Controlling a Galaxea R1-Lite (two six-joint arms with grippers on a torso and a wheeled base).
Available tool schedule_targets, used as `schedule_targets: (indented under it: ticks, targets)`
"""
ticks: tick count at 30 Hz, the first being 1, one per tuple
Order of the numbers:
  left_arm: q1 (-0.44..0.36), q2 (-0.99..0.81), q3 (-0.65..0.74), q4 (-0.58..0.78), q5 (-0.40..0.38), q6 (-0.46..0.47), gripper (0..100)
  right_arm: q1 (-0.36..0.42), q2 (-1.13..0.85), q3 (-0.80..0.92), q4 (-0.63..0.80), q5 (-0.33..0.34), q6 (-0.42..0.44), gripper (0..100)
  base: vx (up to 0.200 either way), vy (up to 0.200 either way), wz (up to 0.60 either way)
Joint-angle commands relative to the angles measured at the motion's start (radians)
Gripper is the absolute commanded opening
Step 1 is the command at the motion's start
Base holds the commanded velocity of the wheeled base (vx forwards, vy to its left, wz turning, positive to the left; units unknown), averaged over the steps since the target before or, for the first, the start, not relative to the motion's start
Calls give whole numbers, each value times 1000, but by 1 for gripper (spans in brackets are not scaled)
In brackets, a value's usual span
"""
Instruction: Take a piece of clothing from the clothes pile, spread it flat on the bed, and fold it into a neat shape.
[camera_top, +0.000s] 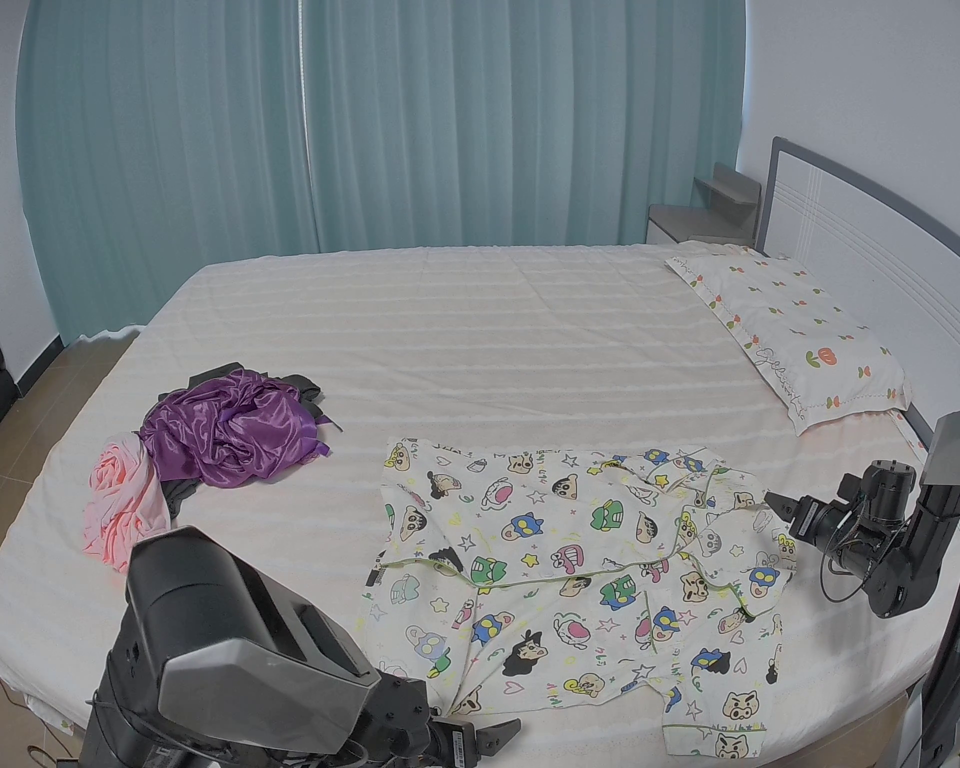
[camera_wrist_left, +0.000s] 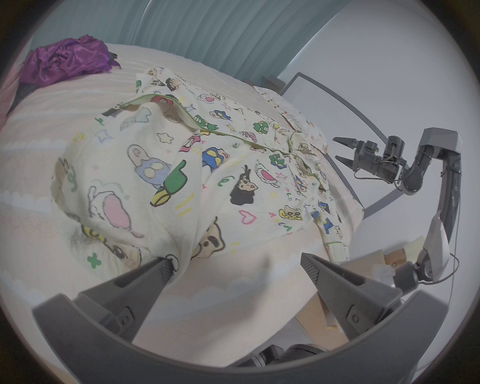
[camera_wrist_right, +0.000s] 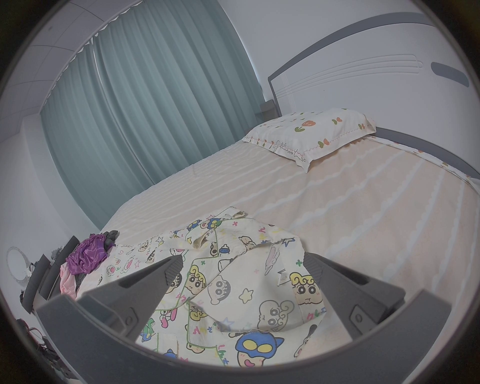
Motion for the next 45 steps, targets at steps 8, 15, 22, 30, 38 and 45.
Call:
schedule_targets:
  ticks: [8, 15, 22, 30, 38, 45]
  targets:
    - [59, -125, -62, -18, 54, -132, 100, 0, 2, 2, 0, 0, 0, 100, 0, 0, 0]
    - [128, -107, -70, -18, 51, -177, 100, 0, 2, 2, 0, 0, 0, 100, 0, 0, 0]
    - [126, -104, 16, -18, 10, -224, 100, 0, 3, 3, 0, -1, 0, 100, 0, 0, 0]
    - [129, -91, 107, -16, -20, -227, 100, 2, 3, 5, 0, -3, -2, 100, 0, 0, 0]
    - [128, -91, 85, -18, -101, -173, 100, 9, 0, 8, 0, -6, 0, 100, 0, 0, 0]
    - [66, -70, 12, -18, -122, -89, 100, 12, 0, 8, 0, -6, 0, 100, 0, 0, 0]
